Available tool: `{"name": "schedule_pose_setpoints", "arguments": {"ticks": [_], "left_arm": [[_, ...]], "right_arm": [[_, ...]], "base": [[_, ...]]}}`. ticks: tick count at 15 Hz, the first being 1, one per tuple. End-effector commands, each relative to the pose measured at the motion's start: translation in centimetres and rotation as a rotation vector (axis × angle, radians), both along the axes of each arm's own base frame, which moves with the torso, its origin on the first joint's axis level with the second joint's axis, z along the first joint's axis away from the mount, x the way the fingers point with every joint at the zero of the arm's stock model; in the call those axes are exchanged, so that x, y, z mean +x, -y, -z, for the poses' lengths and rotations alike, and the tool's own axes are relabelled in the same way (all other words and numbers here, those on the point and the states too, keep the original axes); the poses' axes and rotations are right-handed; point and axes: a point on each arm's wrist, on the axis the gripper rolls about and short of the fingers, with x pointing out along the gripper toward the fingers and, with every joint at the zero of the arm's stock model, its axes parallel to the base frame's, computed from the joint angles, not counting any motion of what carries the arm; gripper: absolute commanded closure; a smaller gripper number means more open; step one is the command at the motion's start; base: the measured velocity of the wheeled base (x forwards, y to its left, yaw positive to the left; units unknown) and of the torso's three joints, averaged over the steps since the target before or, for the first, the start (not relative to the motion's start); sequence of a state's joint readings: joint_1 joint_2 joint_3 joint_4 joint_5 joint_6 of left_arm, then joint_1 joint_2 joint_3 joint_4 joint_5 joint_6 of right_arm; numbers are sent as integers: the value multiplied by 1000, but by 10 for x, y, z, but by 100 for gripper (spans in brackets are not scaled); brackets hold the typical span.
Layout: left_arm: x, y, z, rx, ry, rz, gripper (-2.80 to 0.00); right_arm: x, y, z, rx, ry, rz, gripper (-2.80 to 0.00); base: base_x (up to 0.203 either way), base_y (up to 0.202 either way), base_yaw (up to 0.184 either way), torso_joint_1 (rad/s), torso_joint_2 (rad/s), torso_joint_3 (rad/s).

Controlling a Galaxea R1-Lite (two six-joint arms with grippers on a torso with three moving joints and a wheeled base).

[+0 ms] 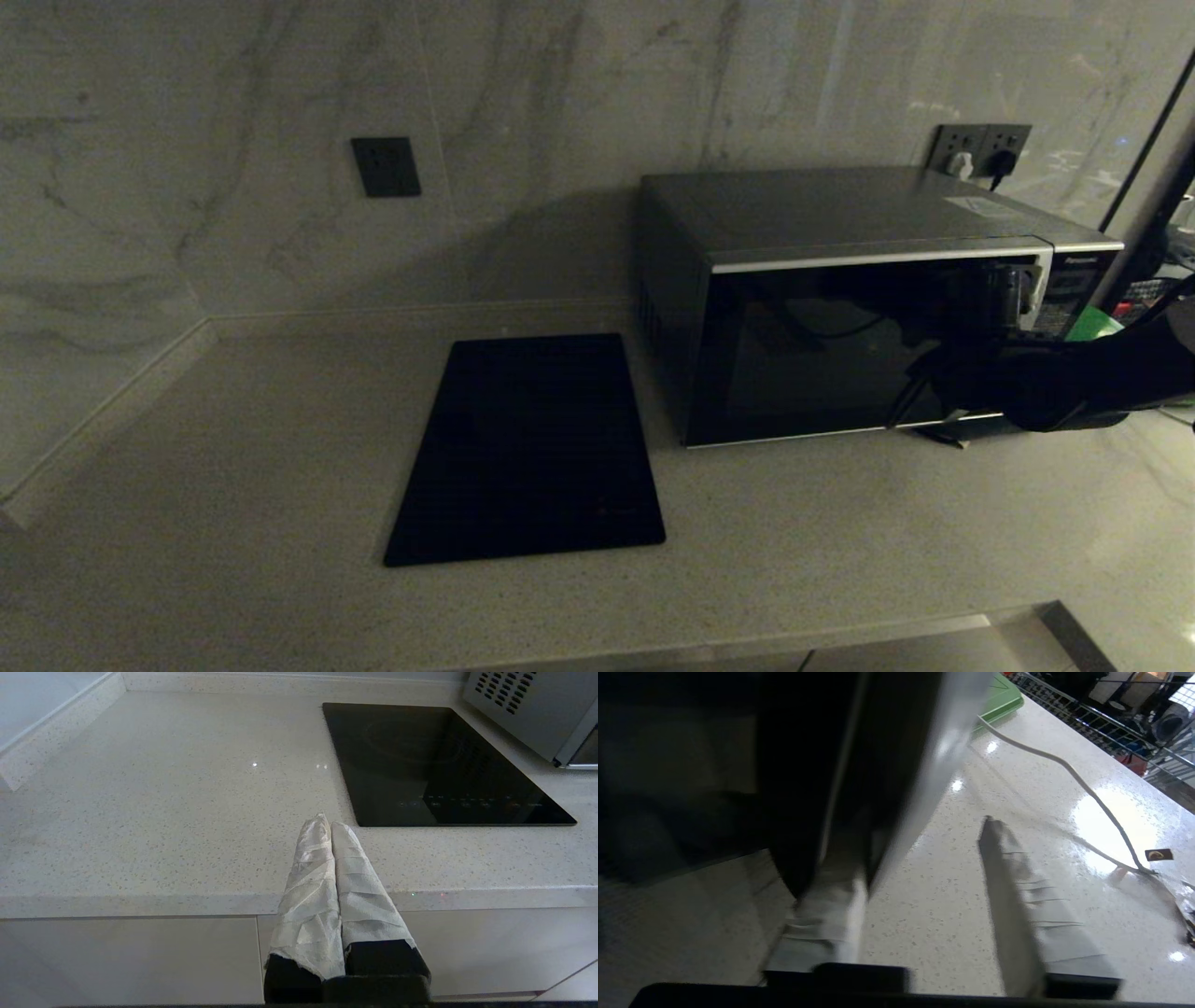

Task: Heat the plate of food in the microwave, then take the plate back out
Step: Open the microwave oven

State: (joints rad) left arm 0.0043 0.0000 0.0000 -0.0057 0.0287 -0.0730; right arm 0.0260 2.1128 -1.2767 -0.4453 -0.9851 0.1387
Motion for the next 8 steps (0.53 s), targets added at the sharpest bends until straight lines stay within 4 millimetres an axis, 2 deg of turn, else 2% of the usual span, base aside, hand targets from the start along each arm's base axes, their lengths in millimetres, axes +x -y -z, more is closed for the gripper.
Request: {"name": "schedule_pose_setpoints", "arguments": {"ticks": [1,8], "left_arm": [[0,0,0,-1,-1,-1,0],[0,0,0,-1,-1,-1,0]], "right_arm": [[-1,-1,1,-5,-7,10,0],[-7,-2,6,-20,-30,41,0]], "base": [[0,0,0,0,0,0],[0,0,0,0,0,0]]}}
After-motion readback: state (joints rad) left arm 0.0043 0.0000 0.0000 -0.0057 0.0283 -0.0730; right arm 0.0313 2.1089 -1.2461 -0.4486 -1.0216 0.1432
